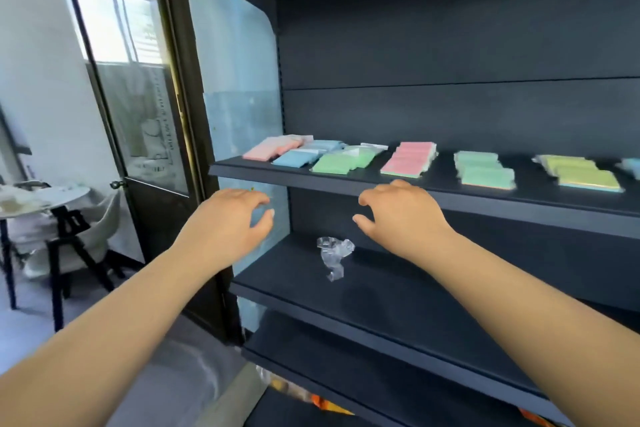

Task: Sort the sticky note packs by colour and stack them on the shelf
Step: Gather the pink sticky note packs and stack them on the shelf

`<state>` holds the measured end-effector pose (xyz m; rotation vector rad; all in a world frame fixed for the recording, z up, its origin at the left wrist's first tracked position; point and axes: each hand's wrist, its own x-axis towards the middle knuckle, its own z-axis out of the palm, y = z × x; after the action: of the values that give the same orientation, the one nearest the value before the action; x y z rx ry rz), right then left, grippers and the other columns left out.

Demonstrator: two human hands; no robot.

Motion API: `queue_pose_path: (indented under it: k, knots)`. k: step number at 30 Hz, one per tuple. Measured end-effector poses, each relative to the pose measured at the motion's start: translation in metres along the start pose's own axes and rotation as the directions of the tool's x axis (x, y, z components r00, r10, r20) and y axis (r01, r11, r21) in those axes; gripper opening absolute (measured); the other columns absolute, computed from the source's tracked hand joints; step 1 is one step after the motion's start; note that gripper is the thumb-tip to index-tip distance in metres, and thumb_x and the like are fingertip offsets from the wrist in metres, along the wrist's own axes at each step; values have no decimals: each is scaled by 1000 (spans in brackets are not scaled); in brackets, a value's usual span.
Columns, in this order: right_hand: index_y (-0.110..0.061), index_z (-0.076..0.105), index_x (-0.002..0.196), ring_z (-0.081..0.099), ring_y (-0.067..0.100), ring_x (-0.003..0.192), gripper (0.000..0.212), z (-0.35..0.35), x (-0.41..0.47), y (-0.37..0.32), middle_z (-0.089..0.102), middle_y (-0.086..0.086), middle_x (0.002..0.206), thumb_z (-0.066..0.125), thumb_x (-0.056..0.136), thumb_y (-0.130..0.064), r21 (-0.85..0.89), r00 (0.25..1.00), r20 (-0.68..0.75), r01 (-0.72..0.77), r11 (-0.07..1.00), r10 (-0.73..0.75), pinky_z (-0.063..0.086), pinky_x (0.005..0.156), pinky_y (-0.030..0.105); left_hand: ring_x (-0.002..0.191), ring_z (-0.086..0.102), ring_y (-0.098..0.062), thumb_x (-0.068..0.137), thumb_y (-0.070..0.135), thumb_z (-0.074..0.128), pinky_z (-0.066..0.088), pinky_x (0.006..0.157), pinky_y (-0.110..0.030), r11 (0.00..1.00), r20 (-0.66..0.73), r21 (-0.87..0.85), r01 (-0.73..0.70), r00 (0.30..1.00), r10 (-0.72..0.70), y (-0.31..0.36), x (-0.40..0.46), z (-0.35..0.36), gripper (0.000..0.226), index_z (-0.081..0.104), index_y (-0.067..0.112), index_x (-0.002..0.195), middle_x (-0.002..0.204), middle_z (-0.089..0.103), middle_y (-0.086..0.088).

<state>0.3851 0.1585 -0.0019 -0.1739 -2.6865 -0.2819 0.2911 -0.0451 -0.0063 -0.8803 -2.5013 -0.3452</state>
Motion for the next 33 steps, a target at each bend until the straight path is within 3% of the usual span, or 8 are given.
queue_pose_path:
  k: [13,19,24,28,33]
  knots:
    - [-17,55,119,47,23,115,38,49,165,-73,58,3,120,39,95,-42,11,1000,-6,-3,1000,3,41,92,34,121,48,-15,93,34,45,37,100,-27,996,-31,-85,15,999,-18,-139,90,45,40,53,17,129,126,59,2]
    - [-19,54,120,44,23,120,38,89,242,-74,55,1,126,39,95,-43,5,999,17,-40,999,40,40,95,34,106,54,-15,94,32,45,37,90,-21,990,-10,-137,11,1000,-13,-181,153,94,39,54,16,128,124,60,3]
    - [-19,60,114,48,24,115,38,111,325,-66,58,2,120,39,94,-44,46,992,-19,-127,991,127,40,84,31,111,54,-14,93,30,48,39,90,-21,977,15,-211,-5,1000,8,-217,229,124,35,58,14,123,120,62,1]
    - [-15,61,110,51,24,102,40,132,384,-69,59,4,111,44,92,-46,114,974,132,-200,973,184,37,74,27,115,53,-13,94,30,48,36,90,-16,956,46,-293,24,999,-11,-237,278,146,34,57,16,123,123,61,2]
    - [-14,44,67,45,21,76,40,156,434,-63,44,0,72,50,89,-47,157,903,362,-304,940,232,28,51,25,113,54,-11,93,32,49,32,83,-15,911,119,-405,74,992,-28,-259,329,173,31,59,19,119,121,62,5]
